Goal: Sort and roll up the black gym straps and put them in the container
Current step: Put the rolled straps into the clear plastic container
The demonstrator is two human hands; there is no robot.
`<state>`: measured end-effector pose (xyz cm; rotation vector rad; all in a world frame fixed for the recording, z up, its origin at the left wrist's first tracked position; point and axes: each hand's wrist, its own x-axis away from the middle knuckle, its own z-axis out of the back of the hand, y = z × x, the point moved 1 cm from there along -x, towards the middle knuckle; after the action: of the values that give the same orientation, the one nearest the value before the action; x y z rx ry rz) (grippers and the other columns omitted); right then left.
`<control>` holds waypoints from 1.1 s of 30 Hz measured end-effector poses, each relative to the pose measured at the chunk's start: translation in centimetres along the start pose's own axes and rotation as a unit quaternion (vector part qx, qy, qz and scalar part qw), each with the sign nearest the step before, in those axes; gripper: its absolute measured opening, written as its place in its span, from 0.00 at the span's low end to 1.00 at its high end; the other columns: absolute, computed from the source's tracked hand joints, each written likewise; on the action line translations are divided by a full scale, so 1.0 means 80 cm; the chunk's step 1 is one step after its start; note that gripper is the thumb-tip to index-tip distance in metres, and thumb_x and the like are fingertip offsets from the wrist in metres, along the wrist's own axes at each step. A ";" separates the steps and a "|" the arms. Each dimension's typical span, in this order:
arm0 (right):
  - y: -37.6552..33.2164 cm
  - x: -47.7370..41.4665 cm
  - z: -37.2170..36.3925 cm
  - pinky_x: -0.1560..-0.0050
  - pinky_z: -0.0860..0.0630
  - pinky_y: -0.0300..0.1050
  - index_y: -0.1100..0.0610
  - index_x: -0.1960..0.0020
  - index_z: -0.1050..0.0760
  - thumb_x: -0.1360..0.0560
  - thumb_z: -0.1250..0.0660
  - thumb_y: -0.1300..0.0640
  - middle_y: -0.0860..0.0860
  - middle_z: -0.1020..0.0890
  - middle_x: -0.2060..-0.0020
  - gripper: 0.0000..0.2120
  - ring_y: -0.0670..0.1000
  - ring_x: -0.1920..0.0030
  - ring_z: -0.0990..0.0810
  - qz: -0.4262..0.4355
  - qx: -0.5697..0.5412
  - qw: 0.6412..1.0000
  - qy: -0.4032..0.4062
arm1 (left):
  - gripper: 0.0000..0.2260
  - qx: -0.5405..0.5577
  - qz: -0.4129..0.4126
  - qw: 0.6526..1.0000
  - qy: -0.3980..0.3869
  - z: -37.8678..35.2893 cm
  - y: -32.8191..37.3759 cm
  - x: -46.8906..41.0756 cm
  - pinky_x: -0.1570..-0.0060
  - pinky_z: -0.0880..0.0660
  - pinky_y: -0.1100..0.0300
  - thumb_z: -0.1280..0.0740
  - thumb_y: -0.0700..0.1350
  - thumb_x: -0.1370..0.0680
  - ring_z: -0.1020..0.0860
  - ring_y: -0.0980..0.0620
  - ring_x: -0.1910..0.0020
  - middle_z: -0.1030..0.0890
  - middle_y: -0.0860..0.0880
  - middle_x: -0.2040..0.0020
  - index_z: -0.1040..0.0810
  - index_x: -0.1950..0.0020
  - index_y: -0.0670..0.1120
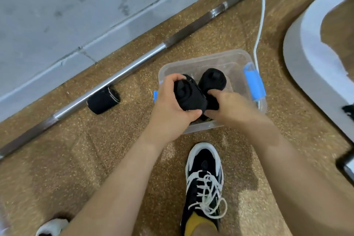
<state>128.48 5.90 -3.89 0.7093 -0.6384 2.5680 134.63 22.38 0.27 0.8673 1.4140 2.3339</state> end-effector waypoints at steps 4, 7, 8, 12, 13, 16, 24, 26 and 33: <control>0.002 0.035 0.044 0.38 0.26 0.41 0.46 0.24 0.40 0.31 0.24 0.58 0.45 0.24 0.37 0.40 0.46 0.38 0.25 0.095 -0.240 0.965 0.043 | 0.32 -0.037 0.007 0.999 -0.015 -0.014 0.025 -0.017 0.53 0.30 0.76 0.21 0.47 0.32 0.27 0.68 0.48 0.27 0.64 0.47 0.35 0.36 0.59; 0.000 0.039 0.073 0.44 0.26 0.29 0.39 0.22 0.50 0.34 0.23 0.68 0.38 0.29 0.39 0.55 0.39 0.42 0.25 0.152 -0.271 0.950 -0.014 | 0.33 -0.106 -0.051 0.990 -0.072 -0.036 0.051 -0.041 0.47 0.28 0.67 0.22 0.43 0.32 0.24 0.59 0.45 0.23 0.59 0.46 0.34 0.32 0.52; 0.003 0.036 0.077 0.43 0.28 0.27 0.39 0.22 0.50 0.36 0.21 0.68 0.36 0.30 0.39 0.57 0.37 0.42 0.26 0.158 -0.253 0.955 -0.009 | 0.33 -0.129 -0.061 0.985 -0.098 -0.040 0.057 -0.050 0.47 0.26 0.63 0.23 0.41 0.32 0.23 0.55 0.44 0.22 0.55 0.45 0.34 0.32 0.50; 0.030 0.022 0.082 0.36 0.25 0.43 0.40 0.27 0.34 0.40 0.17 0.53 0.36 0.25 0.38 0.46 0.41 0.41 0.24 0.113 -0.274 0.949 0.104 | 0.49 0.007 0.064 0.982 -0.180 -0.039 0.052 -0.088 0.35 0.27 0.52 0.26 0.33 0.38 0.26 0.50 0.33 0.27 0.48 0.30 0.43 0.21 0.49; 0.038 0.020 0.080 0.38 0.24 0.47 0.41 0.31 0.31 0.39 0.17 0.53 0.37 0.23 0.41 0.41 0.44 0.44 0.23 0.099 -0.277 0.948 0.125 | 0.48 0.051 0.081 0.979 -0.179 -0.042 0.047 -0.093 0.32 0.29 0.49 0.29 0.32 0.39 0.27 0.49 0.31 0.27 0.47 0.29 0.42 0.21 0.48; 0.051 0.013 0.080 0.50 0.23 0.49 0.45 0.39 0.33 0.37 0.19 0.59 0.41 0.23 0.51 0.34 0.49 0.52 0.23 0.059 -0.269 0.942 0.190 | 0.32 0.020 0.028 0.990 -0.138 -0.064 0.050 -0.095 0.32 0.29 0.54 0.34 0.29 0.32 0.24 0.53 0.35 0.20 0.50 0.37 0.28 0.28 0.46; 0.047 -0.023 0.062 0.53 0.33 0.49 0.57 0.45 0.35 0.36 0.20 0.54 0.56 0.24 0.47 0.29 0.59 0.44 0.30 0.029 -0.036 0.956 0.291 | 0.16 -0.424 -0.113 0.896 -0.070 -0.084 0.001 -0.126 0.39 0.30 0.50 0.33 0.50 0.21 0.31 0.42 0.39 0.25 0.49 0.34 0.24 0.34 0.52; 0.047 -0.027 0.047 0.48 0.31 0.51 0.61 0.43 0.33 0.36 0.20 0.56 0.59 0.25 0.43 0.30 0.61 0.41 0.31 0.028 0.014 0.956 0.291 | 0.18 -0.435 -0.137 0.887 -0.068 -0.083 0.005 -0.129 0.38 0.32 0.52 0.31 0.48 0.23 0.29 0.42 0.39 0.25 0.47 0.36 0.24 0.34 0.49; 0.050 -0.039 0.015 0.51 0.38 0.54 0.59 0.51 0.31 0.31 0.35 0.67 0.58 0.25 0.50 0.11 0.59 0.46 0.29 0.054 0.278 0.919 0.274 | 0.21 -0.582 -0.175 0.790 -0.080 -0.080 0.013 -0.121 0.40 0.29 0.48 0.29 0.54 0.25 0.34 0.42 0.32 0.32 0.44 0.33 0.24 0.35 0.48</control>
<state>129.45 1.20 -5.97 0.0718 0.2522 2.8764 138.27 12.32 -4.38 0.3312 -0.1016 2.1474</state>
